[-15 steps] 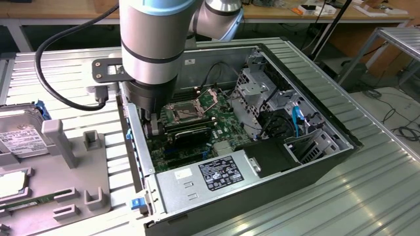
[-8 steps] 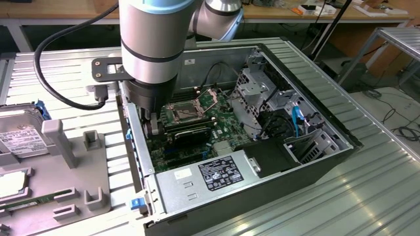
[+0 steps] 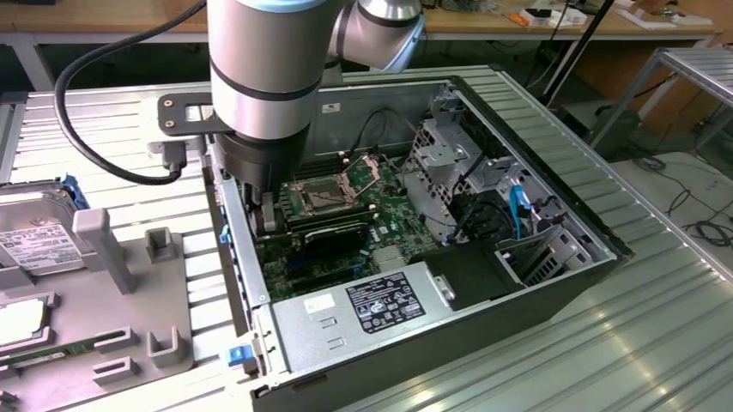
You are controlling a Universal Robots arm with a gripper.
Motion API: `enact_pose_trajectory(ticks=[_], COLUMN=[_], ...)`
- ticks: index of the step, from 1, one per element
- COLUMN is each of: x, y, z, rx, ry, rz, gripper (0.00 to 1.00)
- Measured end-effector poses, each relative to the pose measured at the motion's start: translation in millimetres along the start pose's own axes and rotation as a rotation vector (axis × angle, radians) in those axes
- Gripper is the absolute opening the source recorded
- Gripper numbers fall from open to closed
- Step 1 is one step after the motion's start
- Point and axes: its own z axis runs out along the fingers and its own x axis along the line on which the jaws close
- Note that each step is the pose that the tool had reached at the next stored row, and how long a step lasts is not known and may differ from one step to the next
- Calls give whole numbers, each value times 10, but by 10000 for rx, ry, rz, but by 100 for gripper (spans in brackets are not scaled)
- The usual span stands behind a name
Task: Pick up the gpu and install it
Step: 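Press down on the gpu until it lock into place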
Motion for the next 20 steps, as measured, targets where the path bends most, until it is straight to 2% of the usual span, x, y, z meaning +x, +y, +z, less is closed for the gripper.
enact_pose_trajectory(ticks=[13, 20], x=[2, 4], y=[4, 16], z=[-2, -3], rx=[-51, -55], ry=[0, -1], rz=[54, 86], gripper=[11, 11])
